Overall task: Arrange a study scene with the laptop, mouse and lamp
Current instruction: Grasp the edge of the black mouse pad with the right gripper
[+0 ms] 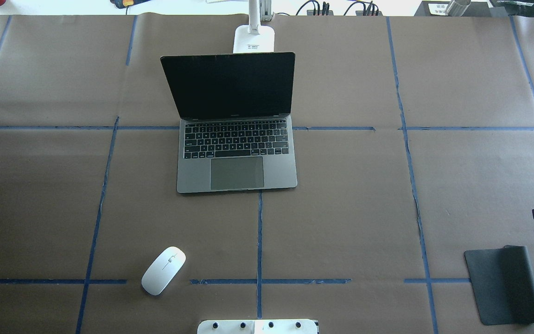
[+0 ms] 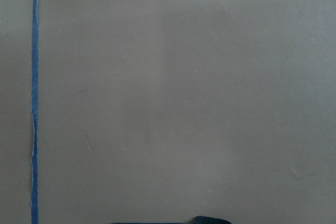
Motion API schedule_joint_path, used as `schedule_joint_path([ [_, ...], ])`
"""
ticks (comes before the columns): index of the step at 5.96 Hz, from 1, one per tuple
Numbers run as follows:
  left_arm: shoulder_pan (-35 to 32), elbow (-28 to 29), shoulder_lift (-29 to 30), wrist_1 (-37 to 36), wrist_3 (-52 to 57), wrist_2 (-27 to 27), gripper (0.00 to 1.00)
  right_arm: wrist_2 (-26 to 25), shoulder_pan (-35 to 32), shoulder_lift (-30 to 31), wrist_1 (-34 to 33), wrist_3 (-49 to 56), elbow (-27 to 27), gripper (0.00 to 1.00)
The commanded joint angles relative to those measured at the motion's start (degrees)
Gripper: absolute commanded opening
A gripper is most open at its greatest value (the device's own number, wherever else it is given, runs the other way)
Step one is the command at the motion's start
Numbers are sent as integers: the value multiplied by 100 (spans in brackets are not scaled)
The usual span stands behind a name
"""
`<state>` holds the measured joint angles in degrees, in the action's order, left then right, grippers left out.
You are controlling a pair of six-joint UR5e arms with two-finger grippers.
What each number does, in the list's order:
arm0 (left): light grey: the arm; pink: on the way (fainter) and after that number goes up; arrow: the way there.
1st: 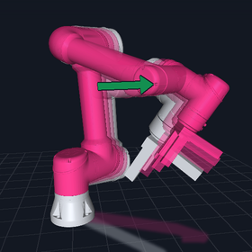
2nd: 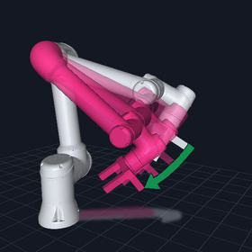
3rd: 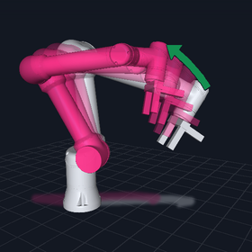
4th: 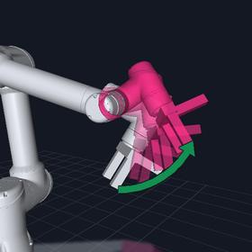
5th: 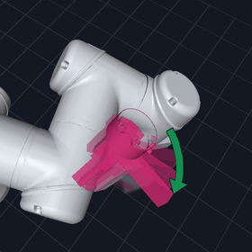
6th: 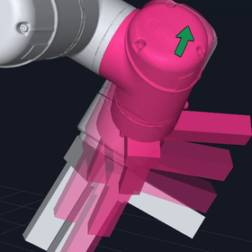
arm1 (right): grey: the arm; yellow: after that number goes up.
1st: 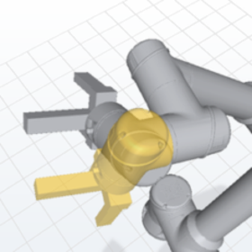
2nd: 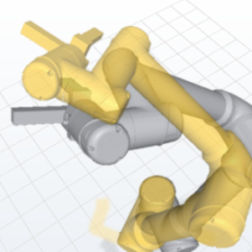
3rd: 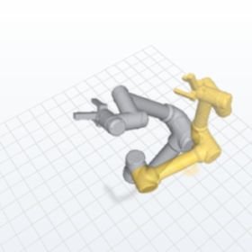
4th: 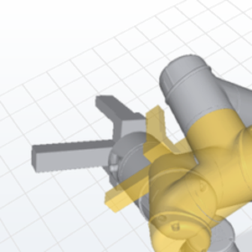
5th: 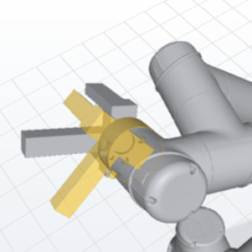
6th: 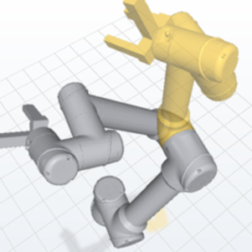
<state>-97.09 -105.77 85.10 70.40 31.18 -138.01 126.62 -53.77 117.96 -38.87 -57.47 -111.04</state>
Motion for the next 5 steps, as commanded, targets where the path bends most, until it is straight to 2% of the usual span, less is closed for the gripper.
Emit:
schedule_joint_path([
  [1,-3,-14,24,0,-113,-15,100,-983,1221,60,512,-475,354,98],
  [2,-3,-14,24,0,-113,-15,100,-1104,1541,148,669,-720,390,96],
  [4,-12,-49,-2,0,-113,-15,100,-1096,1728,360,2429,-966,1352,90],
  [5,-12,-84,-20,0,-113,-15,100,-1096,1816,360,2437,-968,1375,77],
])
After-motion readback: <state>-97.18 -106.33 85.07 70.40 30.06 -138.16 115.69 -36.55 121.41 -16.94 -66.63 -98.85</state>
